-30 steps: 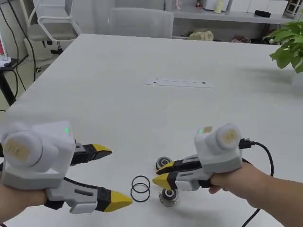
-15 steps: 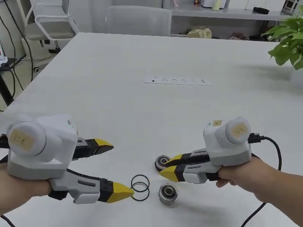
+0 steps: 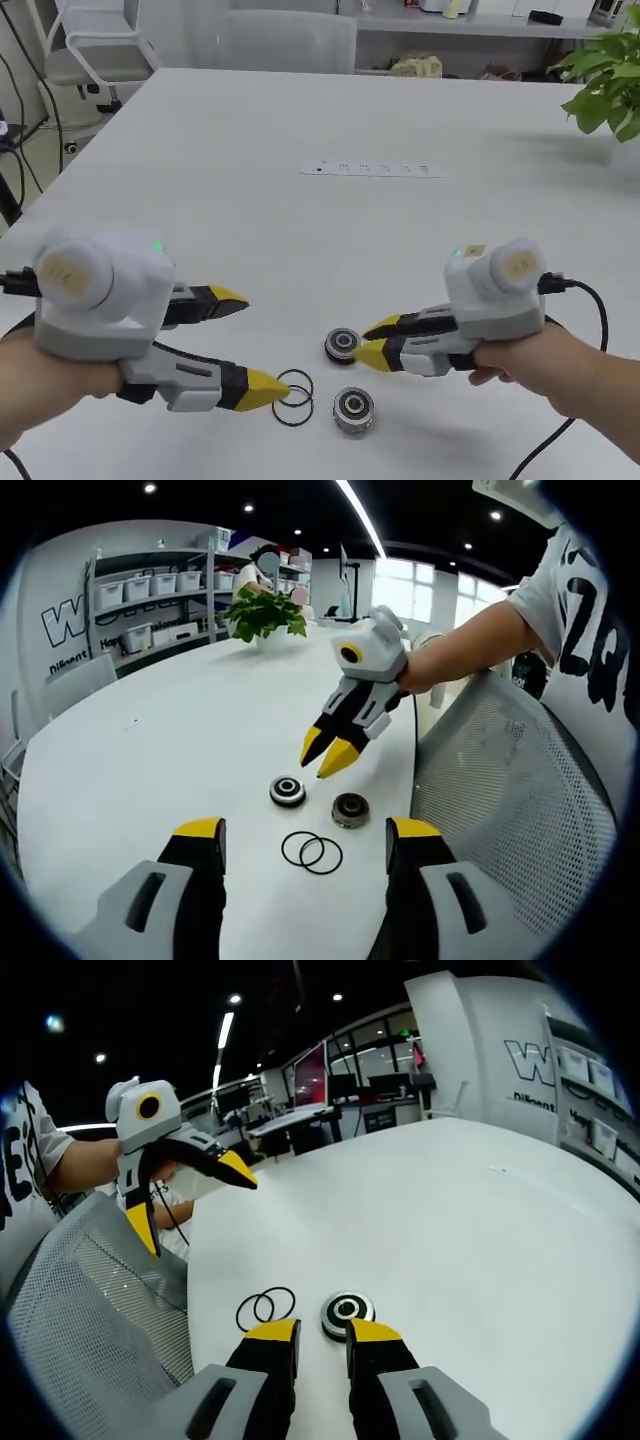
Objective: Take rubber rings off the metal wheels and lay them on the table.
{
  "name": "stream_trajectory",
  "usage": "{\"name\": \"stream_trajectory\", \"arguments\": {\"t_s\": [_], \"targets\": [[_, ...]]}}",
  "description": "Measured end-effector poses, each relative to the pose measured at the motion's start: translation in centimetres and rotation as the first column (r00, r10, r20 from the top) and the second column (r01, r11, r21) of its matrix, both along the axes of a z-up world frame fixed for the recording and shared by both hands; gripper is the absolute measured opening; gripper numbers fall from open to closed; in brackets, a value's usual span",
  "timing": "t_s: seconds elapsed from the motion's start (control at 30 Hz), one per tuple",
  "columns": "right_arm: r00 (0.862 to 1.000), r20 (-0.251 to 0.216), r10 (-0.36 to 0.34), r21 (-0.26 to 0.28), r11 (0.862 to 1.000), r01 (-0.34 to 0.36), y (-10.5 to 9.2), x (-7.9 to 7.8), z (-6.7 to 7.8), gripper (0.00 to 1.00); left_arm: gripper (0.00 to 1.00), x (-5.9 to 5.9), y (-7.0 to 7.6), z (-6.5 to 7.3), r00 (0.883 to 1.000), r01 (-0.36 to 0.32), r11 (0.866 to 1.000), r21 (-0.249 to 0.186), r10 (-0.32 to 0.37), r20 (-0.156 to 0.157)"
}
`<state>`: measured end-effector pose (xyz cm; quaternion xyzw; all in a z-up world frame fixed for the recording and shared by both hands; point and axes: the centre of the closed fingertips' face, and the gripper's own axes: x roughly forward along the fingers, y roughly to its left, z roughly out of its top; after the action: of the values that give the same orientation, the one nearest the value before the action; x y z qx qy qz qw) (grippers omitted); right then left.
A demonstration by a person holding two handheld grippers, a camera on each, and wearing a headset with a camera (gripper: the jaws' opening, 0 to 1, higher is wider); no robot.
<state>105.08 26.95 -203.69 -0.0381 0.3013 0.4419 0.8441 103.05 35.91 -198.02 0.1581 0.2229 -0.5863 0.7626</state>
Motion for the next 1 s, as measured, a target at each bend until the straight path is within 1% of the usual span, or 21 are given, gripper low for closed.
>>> {"name": "stream_trajectory", "arguments": {"t_s": [0.37, 0.67, 0.83, 1.0], "targets": [[1.0, -0.005, -0.018, -0.014, 1.0, 0.018, -0.7, 0.3, -0.7, 0.18, 0.58, 1.0, -0.6, -0.6, 1.0, -0.007, 1.0, 0.004, 0.007, -0.018], [1.0, -0.014, -0.026, -0.02, 0.999, 0.026, -1.0, 0.5, -1.2, 0.19, 0.56, 1.4, -0.9, -1.5, 0.999, -0.003, 1.0, 0.023, 0.004, -0.031], [1.0, -0.016, -0.025, -0.024, 0.999, 0.025, -1.0, 0.5, -1.4, 0.19, 0.55, 1.8, -1.0, -2.0, 0.999, -0.011, 1.0, 0.021, 0.012, -0.051], [1.0, -0.017, -0.023, -0.027, 0.999, 0.023, -0.9, 0.7, -1.6, 0.19, 0.54, 2.0, -1.1, -2.5, 0.998, -0.008, 0.999, 0.034, 0.01, -0.057]]}}
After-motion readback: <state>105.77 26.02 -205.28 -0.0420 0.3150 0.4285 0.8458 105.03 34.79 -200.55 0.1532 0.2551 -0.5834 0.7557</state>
